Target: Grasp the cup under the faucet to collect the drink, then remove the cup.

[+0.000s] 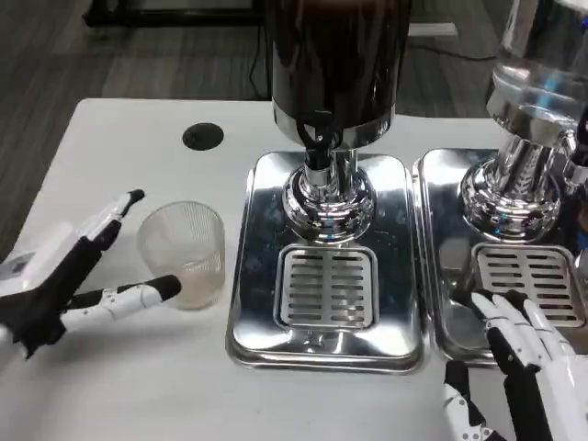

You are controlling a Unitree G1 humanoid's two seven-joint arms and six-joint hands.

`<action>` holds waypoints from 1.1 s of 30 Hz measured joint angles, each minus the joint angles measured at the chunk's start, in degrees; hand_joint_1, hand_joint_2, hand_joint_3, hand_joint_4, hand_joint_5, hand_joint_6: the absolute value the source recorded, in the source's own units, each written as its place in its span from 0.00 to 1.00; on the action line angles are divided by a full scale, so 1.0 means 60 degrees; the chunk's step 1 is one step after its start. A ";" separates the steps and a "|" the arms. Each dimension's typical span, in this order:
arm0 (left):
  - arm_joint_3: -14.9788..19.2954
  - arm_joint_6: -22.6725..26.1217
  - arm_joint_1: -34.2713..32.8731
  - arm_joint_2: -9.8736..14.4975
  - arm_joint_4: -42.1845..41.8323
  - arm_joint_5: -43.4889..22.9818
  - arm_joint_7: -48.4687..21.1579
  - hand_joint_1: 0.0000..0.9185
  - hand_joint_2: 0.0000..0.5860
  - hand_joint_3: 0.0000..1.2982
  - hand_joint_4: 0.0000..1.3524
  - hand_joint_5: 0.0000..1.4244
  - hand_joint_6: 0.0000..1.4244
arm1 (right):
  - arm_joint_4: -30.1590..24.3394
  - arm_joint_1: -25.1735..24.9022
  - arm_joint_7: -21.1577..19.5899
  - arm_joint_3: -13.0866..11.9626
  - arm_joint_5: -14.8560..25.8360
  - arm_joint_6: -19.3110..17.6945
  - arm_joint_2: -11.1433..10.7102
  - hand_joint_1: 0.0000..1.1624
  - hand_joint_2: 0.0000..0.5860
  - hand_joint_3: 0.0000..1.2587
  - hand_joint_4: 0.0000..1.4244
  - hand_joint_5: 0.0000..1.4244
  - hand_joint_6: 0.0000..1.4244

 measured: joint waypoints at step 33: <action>-0.1183 -0.0196 -0.1547 -0.0790 0.2400 0.0647 0.1416 0.18 0.08 0.08 0.07 0.17 0.20 | -0.0008 0.0062 0.0031 -0.0014 0.0700 -0.0238 0.0156 0.36 0.88 0.17 0.12 0.08 0.17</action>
